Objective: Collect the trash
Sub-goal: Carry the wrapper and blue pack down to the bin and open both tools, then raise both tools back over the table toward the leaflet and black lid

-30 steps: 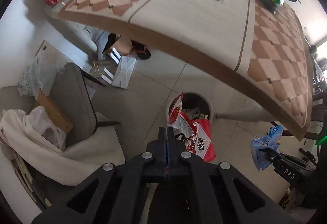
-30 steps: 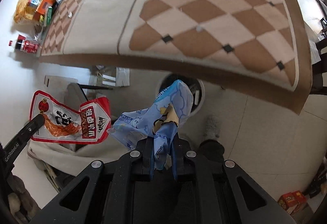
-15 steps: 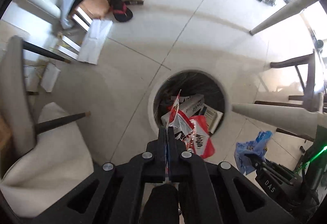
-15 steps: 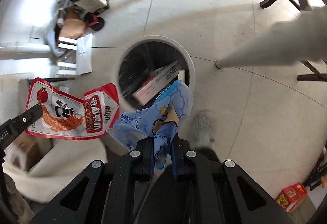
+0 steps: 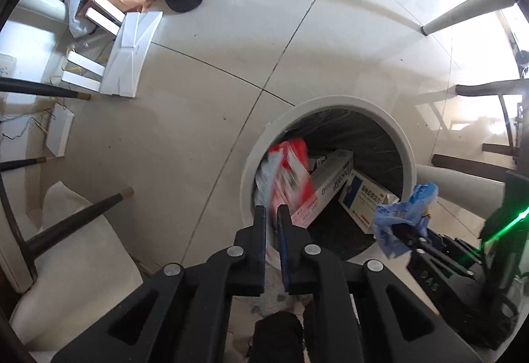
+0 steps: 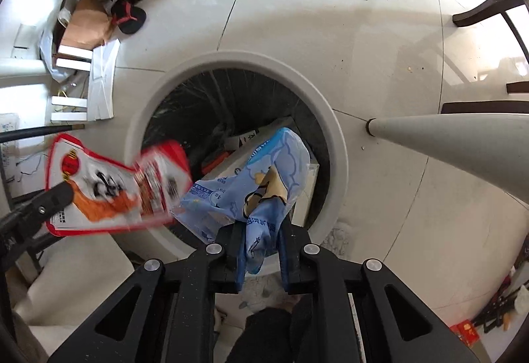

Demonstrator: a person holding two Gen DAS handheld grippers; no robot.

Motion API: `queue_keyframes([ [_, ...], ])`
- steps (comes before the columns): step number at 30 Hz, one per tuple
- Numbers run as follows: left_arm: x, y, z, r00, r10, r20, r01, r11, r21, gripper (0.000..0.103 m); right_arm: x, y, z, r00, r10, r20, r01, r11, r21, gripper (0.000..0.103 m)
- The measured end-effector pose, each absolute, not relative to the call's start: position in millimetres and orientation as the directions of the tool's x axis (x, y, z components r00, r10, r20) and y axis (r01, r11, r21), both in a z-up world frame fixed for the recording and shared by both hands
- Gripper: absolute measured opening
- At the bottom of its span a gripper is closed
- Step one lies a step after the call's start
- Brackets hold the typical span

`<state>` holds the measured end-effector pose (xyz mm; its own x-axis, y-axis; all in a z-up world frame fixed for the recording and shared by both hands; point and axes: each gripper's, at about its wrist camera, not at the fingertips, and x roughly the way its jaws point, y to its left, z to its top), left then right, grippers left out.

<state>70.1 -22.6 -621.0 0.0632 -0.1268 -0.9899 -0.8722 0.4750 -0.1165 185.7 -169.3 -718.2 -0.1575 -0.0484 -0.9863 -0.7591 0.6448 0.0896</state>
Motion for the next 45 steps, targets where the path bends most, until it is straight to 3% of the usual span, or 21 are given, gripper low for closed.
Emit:
queue_keyframes([
  [3, 70, -25, -622, 0.059, -0.126, -0.990, -0.867, 0.485, -0.113, 0.016, 185, -175, -723, -0.163, -0.055, -0.985, -0.758, 0.646, 0.090, 0.041],
  [6, 70, -30, -618, 0.067, -0.115, -0.991, -0.864, 0.490, -0.115, 0.068, 185, -180, -725, -0.164, -0.062, -0.985, -0.760, 0.644, 0.086, 0.054],
  [7, 70, -31, -616, 0.065, -0.103, -0.993, -0.864, 0.492, -0.108, 0.073, 186, -181, -724, -0.164, -0.061, -0.985, -0.761, 0.643, 0.087, 0.063],
  [9, 69, -34, -613, 0.058, -0.079, -0.995, -0.863, 0.498, -0.089, 0.093, 185, -182, -722, -0.150, -0.063, -0.987, -0.768, 0.636, 0.076, 0.078],
  [11, 67, -38, -608, 0.037, -0.057, -0.998, -0.860, 0.506, -0.061, 0.103, 182, -182, -716, -0.124, -0.068, -0.990, -0.777, 0.627, 0.054, 0.090],
  [13, 64, -42, -604, 0.019, -0.043, -0.999, -0.861, 0.507, -0.038, 0.103, 179, -182, -711, -0.096, -0.075, -0.993, -0.781, 0.624, 0.029, 0.100],
  [30, 16, -88, -521, -0.033, -0.004, -0.999, -0.874, 0.485, 0.027, 0.103, 168, -233, -589, 0.017, -0.028, -0.999, -0.770, 0.637, -0.031, 0.102],
  [45, 3, -144, -355, 0.038, 0.037, -0.999, -0.857, 0.516, -0.014, 0.103, 143, -282, -400, 0.011, 0.036, -0.999, -0.791, 0.611, 0.013, 0.102],
])
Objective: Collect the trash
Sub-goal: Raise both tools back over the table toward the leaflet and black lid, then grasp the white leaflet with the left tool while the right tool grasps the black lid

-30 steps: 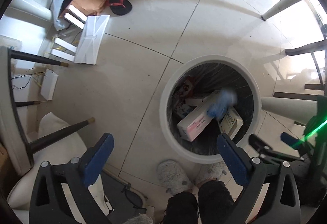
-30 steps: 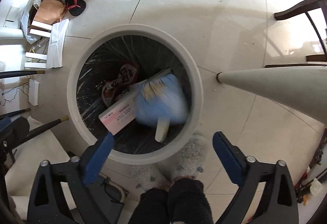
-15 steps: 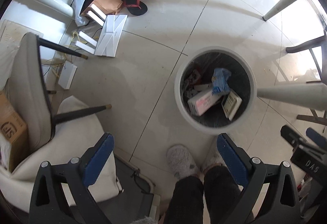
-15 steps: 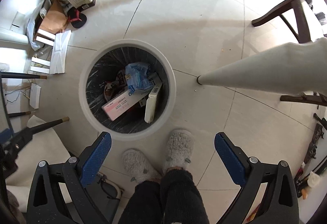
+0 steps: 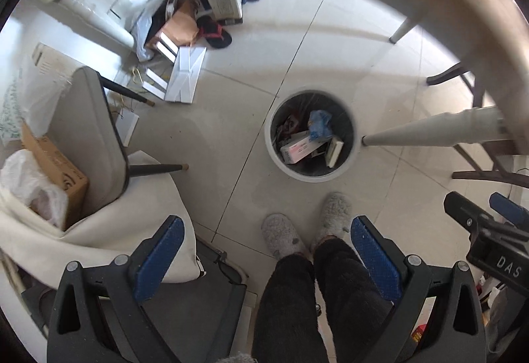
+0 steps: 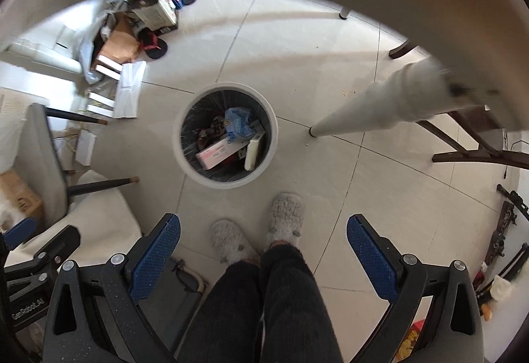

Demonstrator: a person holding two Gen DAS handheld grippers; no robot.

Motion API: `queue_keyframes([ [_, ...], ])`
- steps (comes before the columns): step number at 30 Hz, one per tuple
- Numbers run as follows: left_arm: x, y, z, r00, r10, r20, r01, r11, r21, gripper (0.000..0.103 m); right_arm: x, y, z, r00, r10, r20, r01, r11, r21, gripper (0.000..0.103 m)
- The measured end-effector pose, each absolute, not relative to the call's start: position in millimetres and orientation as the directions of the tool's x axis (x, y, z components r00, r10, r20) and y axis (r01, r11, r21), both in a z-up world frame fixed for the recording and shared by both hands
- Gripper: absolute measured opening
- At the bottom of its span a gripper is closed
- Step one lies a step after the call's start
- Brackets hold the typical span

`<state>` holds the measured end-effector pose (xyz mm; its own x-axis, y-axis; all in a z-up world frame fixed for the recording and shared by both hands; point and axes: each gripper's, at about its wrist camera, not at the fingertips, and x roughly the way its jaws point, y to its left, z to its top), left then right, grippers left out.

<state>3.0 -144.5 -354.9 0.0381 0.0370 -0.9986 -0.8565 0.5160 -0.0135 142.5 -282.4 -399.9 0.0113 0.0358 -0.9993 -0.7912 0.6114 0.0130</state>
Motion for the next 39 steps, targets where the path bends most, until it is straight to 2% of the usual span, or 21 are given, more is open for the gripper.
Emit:
queue_keyframes([
  [7, -3, -152, -265, 0.080, 0.111, -0.991, -0.862, 0.506, -0.013, 0.103, 136, -299, -289, 0.015, 0.119, -0.993, -0.791, 0.608, 0.061, 0.102],
  [14, 9, -140, -179, 0.106, 0.288, -0.952, -0.856, 0.514, 0.061, 0.103, 156, -306, -188, -0.003, 0.251, -0.968, -0.749, 0.641, 0.168, 0.102],
  [19, 39, -108, -140, 0.110, 0.384, -0.917, -0.866, 0.490, 0.101, 0.103, 199, -292, -140, -0.029, 0.330, -0.943, -0.693, 0.673, 0.257, 0.102],
  [24, 86, -58, -118, 0.085, 0.445, -0.891, -0.865, 0.477, 0.156, 0.103, 262, -249, -119, -0.005, 0.355, -0.935, -0.668, 0.695, 0.267, 0.102],
  [27, 116, -15, -119, 0.056, 0.413, -0.909, -0.880, 0.450, 0.150, 0.103, 312, -206, -126, -0.014, 0.340, -0.940, -0.662, 0.701, 0.264, 0.102],
  [30, 148, 39, -130, 0.073, 0.288, -0.955, -0.926, 0.376, 0.042, 0.103, 369, -152, -141, -0.020, 0.309, -0.951, -0.658, 0.712, 0.245, 0.102],
  [33, 181, 93, -154, 0.095, 0.164, -0.982, -0.964, 0.260, -0.050, 0.103, 417, -97, -162, -0.020, 0.276, -0.961, -0.652, 0.725, 0.222, 0.102],
  [39, 231, 175, -215, 0.133, -0.014, -0.991, -0.991, -0.035, -0.133, 0.102, 491, 10, -218, -0.014, 0.195, -0.981, -0.668, 0.728, 0.154, 0.102],
])
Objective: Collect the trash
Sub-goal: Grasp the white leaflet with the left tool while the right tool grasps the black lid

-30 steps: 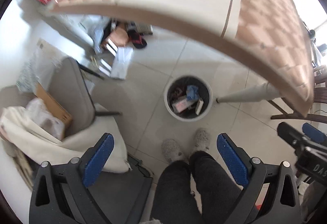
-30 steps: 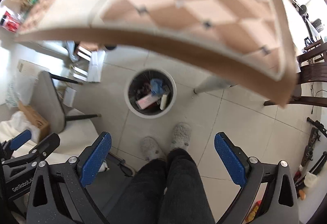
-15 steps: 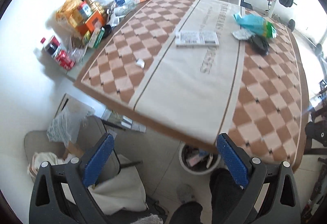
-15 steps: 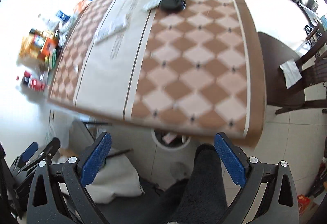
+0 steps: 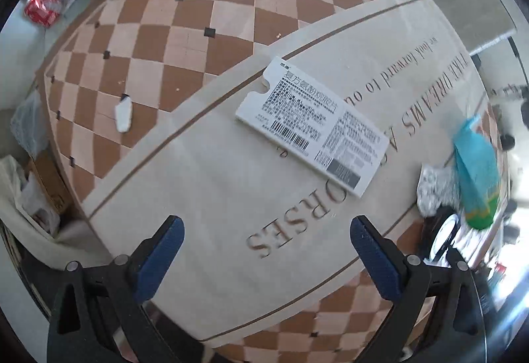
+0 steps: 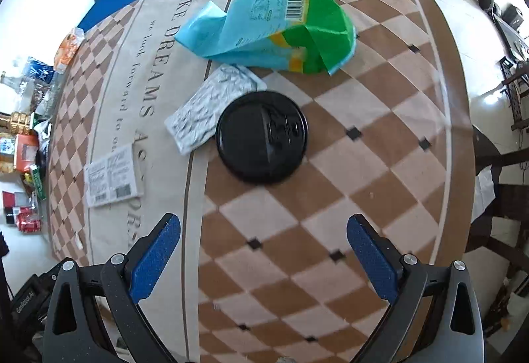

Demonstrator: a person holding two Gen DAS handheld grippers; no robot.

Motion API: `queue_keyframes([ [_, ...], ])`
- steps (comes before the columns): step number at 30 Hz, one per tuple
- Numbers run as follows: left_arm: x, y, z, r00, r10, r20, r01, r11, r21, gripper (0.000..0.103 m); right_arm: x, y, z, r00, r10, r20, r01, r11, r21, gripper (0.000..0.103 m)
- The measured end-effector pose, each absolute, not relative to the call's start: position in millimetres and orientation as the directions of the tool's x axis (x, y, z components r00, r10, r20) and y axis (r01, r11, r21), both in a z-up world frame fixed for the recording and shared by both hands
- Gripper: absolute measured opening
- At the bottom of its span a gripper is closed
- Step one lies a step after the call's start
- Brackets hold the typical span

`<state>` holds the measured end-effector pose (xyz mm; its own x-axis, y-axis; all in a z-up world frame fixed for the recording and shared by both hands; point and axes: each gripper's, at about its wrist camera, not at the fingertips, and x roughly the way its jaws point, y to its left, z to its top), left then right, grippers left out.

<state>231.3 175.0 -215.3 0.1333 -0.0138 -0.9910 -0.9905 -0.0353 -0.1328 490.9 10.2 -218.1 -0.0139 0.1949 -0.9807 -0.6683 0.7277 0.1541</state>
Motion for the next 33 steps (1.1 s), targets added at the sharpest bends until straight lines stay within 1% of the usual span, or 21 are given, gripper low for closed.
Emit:
queue_keyframes([
  [3, 238, 201, -242, 0.212, -0.085, -0.974, -0.962, -0.196, -0.192, 0.102, 509, 43, -242, -0.014, 0.151, -0.988, -0.679, 0.724, 0.120, 0.102],
  [6, 240, 218, -263, 0.248, -0.125, -0.961, -0.928, -0.316, -0.199, 0.102, 519, 59, -258, -0.021, 0.128, -0.992, -0.687, 0.719, 0.107, 0.101],
  [7, 241, 222, -268, 0.254, -0.132, -0.958, -0.918, -0.344, -0.196, 0.102, 521, 61, -261, -0.021, 0.128, -0.992, -0.685, 0.721, 0.107, 0.093],
  [8, 241, 226, -273, 0.260, -0.141, -0.955, -0.908, -0.372, -0.193, 0.102, 523, 63, -265, -0.019, 0.123, -0.992, -0.685, 0.721, 0.102, 0.087],
  [9, 242, 228, -277, 0.255, -0.148, -0.956, -0.903, -0.390, -0.180, 0.102, 524, 64, -267, -0.015, 0.118, -0.993, -0.688, 0.719, 0.096, 0.083],
  [11, 244, 233, -282, 0.230, -0.154, -0.961, -0.904, -0.400, -0.152, 0.101, 525, 66, -268, -0.013, 0.125, -0.992, -0.693, 0.714, 0.099, 0.083],
  [13, 247, 235, -284, 0.200, -0.148, -0.969, -0.915, -0.382, -0.130, 0.097, 525, 68, -269, -0.015, 0.123, -0.992, -0.703, 0.704, 0.098, 0.083],
  [16, 255, 236, -280, 0.141, -0.124, -0.982, -0.948, -0.304, -0.098, 0.097, 524, 66, -269, -0.020, 0.125, -0.992, -0.717, 0.689, 0.101, 0.083],
  [18, 270, 234, -276, 0.081, -0.092, -0.992, -0.986, -0.152, -0.067, 0.097, 524, 60, -266, -0.021, 0.133, -0.991, -0.726, 0.680, 0.106, 0.080],
  [20, 292, 222, -277, -0.014, -0.077, -0.997, -0.995, 0.103, 0.006, 0.098, 523, 55, -264, -0.028, 0.127, -0.992, -0.733, 0.672, 0.107, 0.080],
  [21, 298, 214, -274, -0.040, -0.043, -0.998, -0.981, 0.193, 0.031, 0.098, 523, 52, -264, -0.033, 0.123, -0.992, -0.736, 0.669, 0.107, 0.080],
  [23, 300, 198, -275, -0.085, -0.029, -0.996, -0.950, 0.303, 0.072, 0.099, 524, 47, -267, -0.048, 0.107, -0.993, -0.747, 0.657, 0.107, 0.080],
  [25, 291, 189, -279, -0.073, -0.066, -0.995, -0.951, 0.304, 0.050, 0.099, 524, 42, -271, -0.062, 0.094, -0.994, -0.747, 0.656, 0.108, 0.080],
  [29, 255, 187, -288, 0.027, -0.131, -0.991, -0.992, 0.120, -0.043, 0.099, 527, 39, -274, -0.079, 0.093, -0.993, -0.733, 0.670, 0.121, 0.082],
  [31, 247, 184, -288, 0.038, -0.109, -0.993, -0.995, 0.084, -0.047, 0.097, 528, 40, -278, -0.081, 0.078, -0.994, -0.732, 0.672, 0.112, 0.084],
  [33, 245, 178, -285, 0.040, -0.081, -0.996, -0.994, 0.097, -0.047, 0.091, 525, 38, -281, -0.080, 0.065, -0.995, -0.736, 0.669, 0.103, 0.085],
])
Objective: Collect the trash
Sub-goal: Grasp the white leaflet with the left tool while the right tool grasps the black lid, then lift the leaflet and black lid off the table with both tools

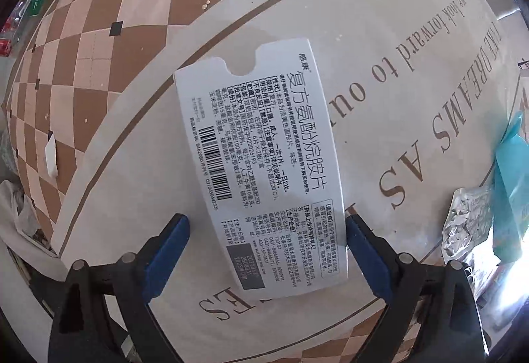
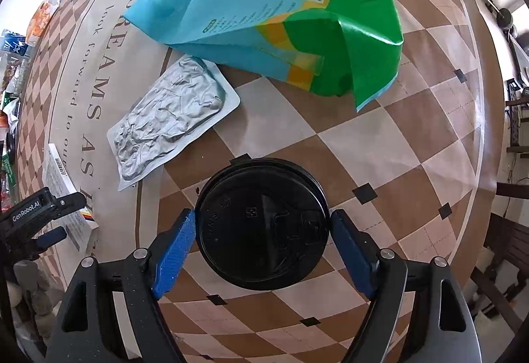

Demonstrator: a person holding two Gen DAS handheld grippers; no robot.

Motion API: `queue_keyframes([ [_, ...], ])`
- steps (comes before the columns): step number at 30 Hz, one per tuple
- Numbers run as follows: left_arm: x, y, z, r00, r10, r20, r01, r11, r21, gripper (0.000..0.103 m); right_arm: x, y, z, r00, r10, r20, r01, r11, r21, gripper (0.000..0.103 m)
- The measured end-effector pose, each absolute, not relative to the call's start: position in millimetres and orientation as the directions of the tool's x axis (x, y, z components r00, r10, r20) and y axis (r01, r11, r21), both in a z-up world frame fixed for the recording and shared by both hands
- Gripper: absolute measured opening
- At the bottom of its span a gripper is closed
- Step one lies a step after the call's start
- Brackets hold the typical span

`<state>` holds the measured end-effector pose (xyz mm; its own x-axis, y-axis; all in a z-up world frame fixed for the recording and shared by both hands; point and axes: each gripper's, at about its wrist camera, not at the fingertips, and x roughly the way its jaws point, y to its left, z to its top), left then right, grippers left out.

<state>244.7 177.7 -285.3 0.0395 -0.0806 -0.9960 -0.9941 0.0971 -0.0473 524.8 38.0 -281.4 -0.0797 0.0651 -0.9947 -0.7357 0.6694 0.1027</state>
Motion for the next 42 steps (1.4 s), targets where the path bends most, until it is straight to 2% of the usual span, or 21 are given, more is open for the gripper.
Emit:
queue_keyframes([
  [1, 253, 168, -281, 0.038, -0.059, -0.998, -0.991, 0.127, -0.045, 0.079, 522, 37, -282, -0.074, 0.060, -0.995, -0.741, 0.664, 0.096, 0.085],
  [2, 257, 159, -276, 0.022, -0.038, -0.999, -0.985, 0.170, -0.028, 0.075, 517, 35, -282, -0.069, 0.055, -0.996, -0.746, 0.660, 0.088, 0.085],
  [9, 272, 99, -268, -0.089, 0.090, -0.992, -0.916, 0.383, 0.117, 0.075, 501, 24, -284, -0.035, 0.082, -0.996, -0.760, 0.645, 0.079, 0.083],
  [10, 272, 88, -265, -0.098, 0.113, -0.989, -0.904, 0.405, 0.136, 0.075, 500, 21, -283, -0.027, 0.089, -0.996, -0.760, 0.645, 0.078, 0.080],
  [15, 265, 29, -249, -0.087, 0.175, -0.981, -0.867, 0.471, 0.161, 0.074, 485, 8, -276, -0.024, 0.115, -0.993, -0.763, 0.640, 0.092, 0.079],
  [22, 243, -21, -213, -0.021, 0.231, -0.973, -0.844, 0.518, 0.141, 0.074, 461, -26, -265, -0.006, 0.147, -0.989, -0.760, 0.643, 0.100, 0.079],
  [26, 244, -37, -195, 0.032, 0.213, -0.977, -0.839, 0.537, 0.090, 0.073, 449, -48, -245, 0.012, 0.167, -0.986, -0.758, 0.645, 0.100, 0.079],
  [30, 260, -14, -184, 0.068, 0.220, -0.973, -0.828, 0.556, 0.068, 0.070, 430, -78, -229, 0.028, 0.178, -0.984, -0.749, 0.655, 0.097, 0.079],
  [31, 252, -22, -181, 0.084, 0.215, -0.973, -0.827, 0.560, 0.052, 0.059, 421, -85, -226, 0.030, 0.183, -0.983, -0.745, 0.660, 0.100, 0.079],
  [32, 241, -14, -185, 0.101, 0.199, -0.975, -0.824, 0.566, 0.030, 0.010, 413, -94, -222, 0.033, 0.192, -0.981, -0.740, 0.665, 0.105, 0.079],
  [33, 231, -13, -188, 0.121, 0.168, -0.978, -0.824, 0.566, -0.005, 0.006, 405, -103, -219, 0.034, 0.201, -0.979, -0.734, 0.670, 0.112, 0.079],
  [38, 190, -30, -220, 0.161, 0.100, -0.982, -0.803, 0.591, -0.071, 0.008, 356, -141, -208, 0.056, 0.237, -0.970, -0.707, 0.695, 0.129, 0.079],
  [42, 169, -26, -255, 0.238, -0.013, -0.971, -0.804, 0.559, -0.205, 0.009, 325, -168, -218, 0.073, 0.214, -0.974, -0.686, 0.720, 0.106, 0.079],
])
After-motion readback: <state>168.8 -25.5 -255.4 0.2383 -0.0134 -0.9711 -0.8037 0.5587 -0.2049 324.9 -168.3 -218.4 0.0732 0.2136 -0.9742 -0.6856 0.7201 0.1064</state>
